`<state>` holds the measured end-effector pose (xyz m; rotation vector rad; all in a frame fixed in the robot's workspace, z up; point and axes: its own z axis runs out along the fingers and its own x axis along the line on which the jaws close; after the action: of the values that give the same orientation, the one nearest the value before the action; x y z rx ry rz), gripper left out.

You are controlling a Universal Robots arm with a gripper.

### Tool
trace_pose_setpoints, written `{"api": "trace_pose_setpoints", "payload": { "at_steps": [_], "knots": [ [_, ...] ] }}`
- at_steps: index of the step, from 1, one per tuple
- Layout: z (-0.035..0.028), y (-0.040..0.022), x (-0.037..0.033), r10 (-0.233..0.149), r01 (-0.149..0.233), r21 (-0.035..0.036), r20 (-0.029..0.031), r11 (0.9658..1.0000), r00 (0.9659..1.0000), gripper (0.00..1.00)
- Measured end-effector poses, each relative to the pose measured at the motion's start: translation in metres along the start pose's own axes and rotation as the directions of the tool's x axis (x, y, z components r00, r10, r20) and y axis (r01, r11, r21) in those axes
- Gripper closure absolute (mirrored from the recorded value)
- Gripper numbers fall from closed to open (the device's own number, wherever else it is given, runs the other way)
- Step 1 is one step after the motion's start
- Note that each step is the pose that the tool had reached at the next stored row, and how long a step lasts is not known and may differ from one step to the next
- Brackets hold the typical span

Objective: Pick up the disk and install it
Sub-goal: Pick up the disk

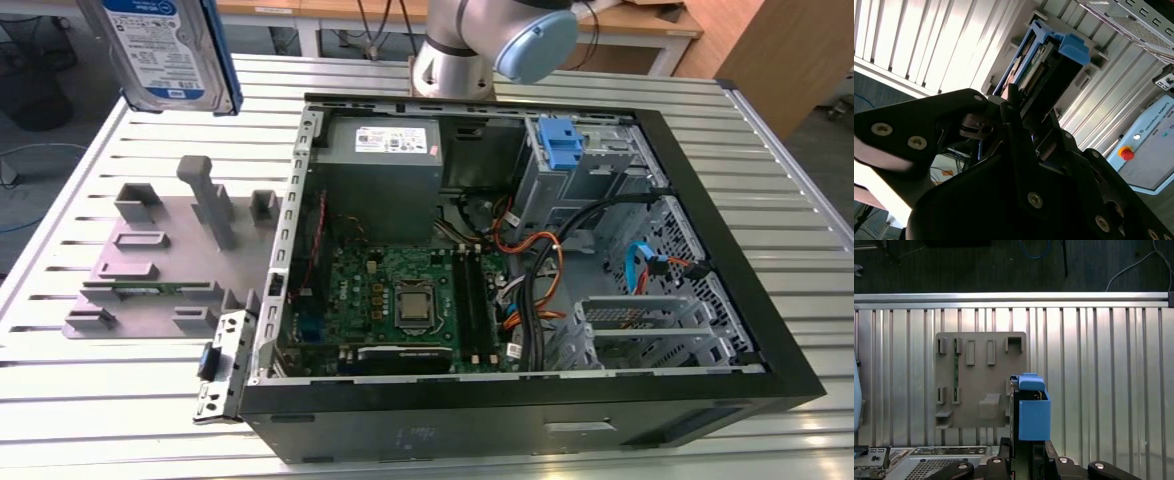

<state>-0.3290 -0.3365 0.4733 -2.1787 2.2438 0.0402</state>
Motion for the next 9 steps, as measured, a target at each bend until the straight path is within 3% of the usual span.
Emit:
{"api": "trace_pose_setpoints", "payload": {
  "at_steps": [9],
  "knots": [
    [0.0000,-0.0128,-0.0004,0.000,0.000,0.0000,0.0000,1.0000,1.0000,0.65]
  ]
}}
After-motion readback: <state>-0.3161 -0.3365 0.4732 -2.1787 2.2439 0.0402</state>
